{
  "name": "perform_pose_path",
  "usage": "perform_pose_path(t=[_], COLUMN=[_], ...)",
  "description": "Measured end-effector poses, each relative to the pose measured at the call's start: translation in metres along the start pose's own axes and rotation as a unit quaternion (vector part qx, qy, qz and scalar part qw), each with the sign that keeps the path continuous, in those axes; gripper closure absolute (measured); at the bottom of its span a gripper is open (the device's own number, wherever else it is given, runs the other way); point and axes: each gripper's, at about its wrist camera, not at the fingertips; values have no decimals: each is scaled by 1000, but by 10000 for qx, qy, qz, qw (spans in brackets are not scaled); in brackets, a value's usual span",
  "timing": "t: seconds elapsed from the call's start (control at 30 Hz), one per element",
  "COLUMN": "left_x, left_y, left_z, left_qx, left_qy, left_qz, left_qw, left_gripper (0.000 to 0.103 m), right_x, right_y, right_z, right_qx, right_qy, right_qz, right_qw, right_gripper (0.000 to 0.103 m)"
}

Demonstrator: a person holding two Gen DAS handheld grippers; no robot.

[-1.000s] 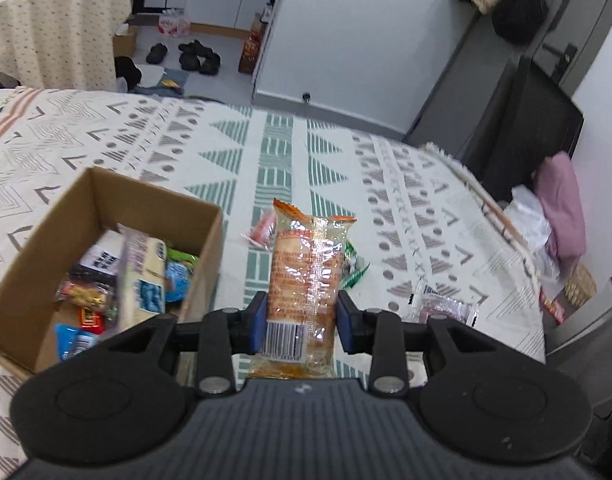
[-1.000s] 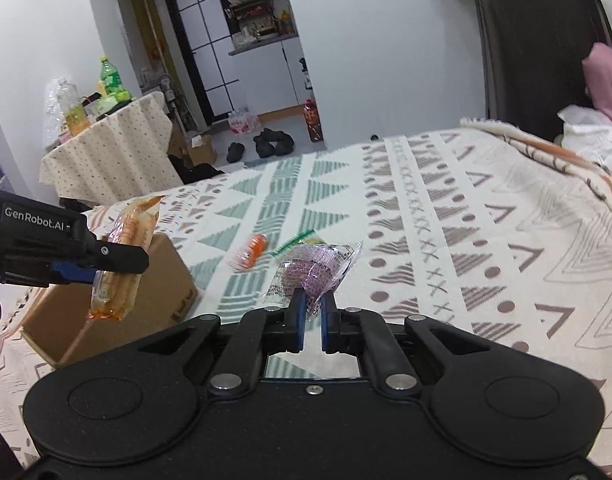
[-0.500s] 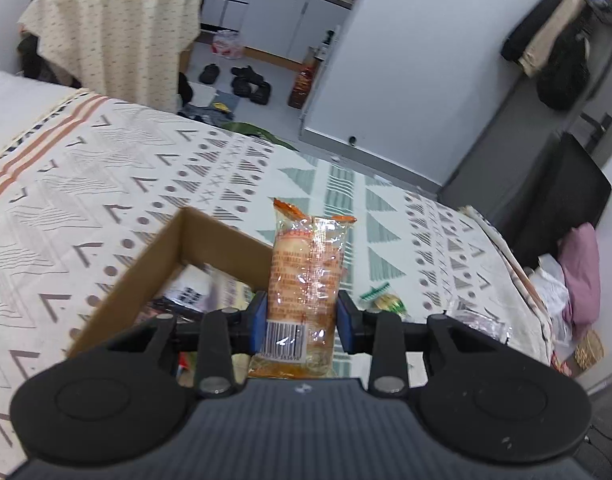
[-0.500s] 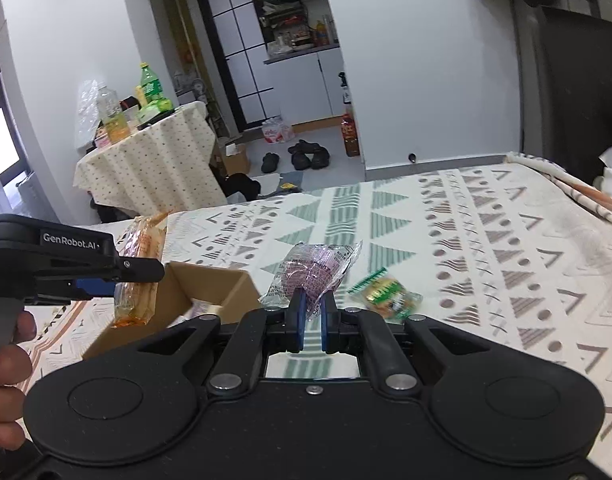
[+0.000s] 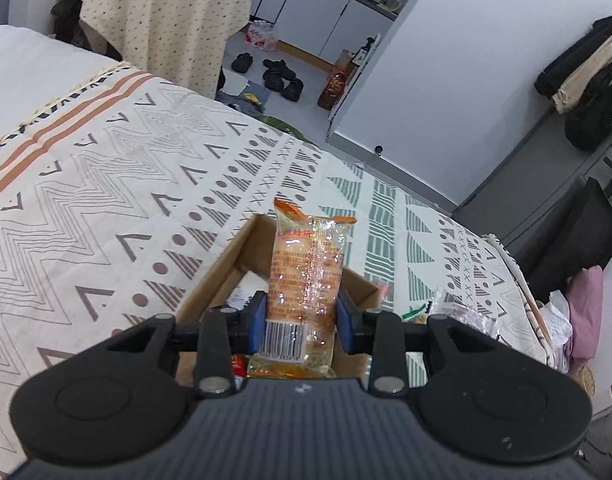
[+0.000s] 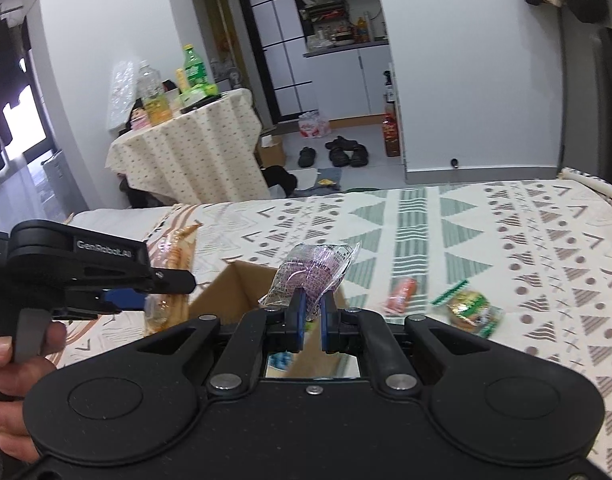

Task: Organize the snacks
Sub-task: 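Carry both snacks into the cardboard box and open both tools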

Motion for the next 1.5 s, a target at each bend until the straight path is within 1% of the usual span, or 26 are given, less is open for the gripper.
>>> perform_pose_path(t=[0.1,0.13,0.27,0.43,0.5,0.6,0.8,0.93,1.0,1.2,1.23,1.3,1.33,1.37,1.5], left_x=[5,7,15,19,18,16,8,-3,-10,-35,-39,-46,-49,-53,-66], left_y=[-2,-2,-5,-7,-6,-5,-3,0,3,13,15,18,19,20,25], left_z=[-3,-5,-9,-8,-8,-9,-13,-19,-21,-29,-31,-33,-35,-37,-42], left_qx=[44,65,141,70,86,105,153,206,238,337,341,350,353,370,369], left_qy=[78,93,153,47,22,2,-102,-193,-212,-275,-279,-316,-354,-406,-564], left_qz=[44,79,255,336,324,309,190,16,-67,-431,-474,-545,-580,-631,-793], left_qw=[9999,9999,9995,9994,9994,9995,9997,9996,9995,9981,9979,9974,9971,9965,9946], left_gripper=[68,65,61,45,42,38,34,26,24,23,22,19,19,19,18], right_x=[10,14,25,40,44,45,20,-1,-10,-38,-42,-49,-53,-56,-75], right_y=[-1,-1,2,8,9,10,11,14,16,22,23,24,25,26,31], right_z=[-5,-7,-13,-19,-20,-22,-14,-6,-3,0,1,4,6,7,7], right_qx=[41,68,208,398,420,538,515,497,503,510,500,458,428,408,446], right_qy=[-68,-94,-211,-494,-655,-663,-412,-222,-165,36,61,106,136,154,151], right_qz=[53,75,126,215,273,294,3,-115,-183,-458,-495,-530,-544,-554,-681], right_qw=[10000,9999,9995,9978,9966,9959,9978,9984,9984,9976,9975,9975,9975,9975,9966], right_gripper=[95,95,96,99,99,98,97,97,97,95,93,84,76,72,72])
Point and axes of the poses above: each gripper's, at about its wrist camera, not at the fingertips, and z roughly against the way its jaws point, x to its left, y to its underside, and after that the axes turned 14 degrees about x, right-handed
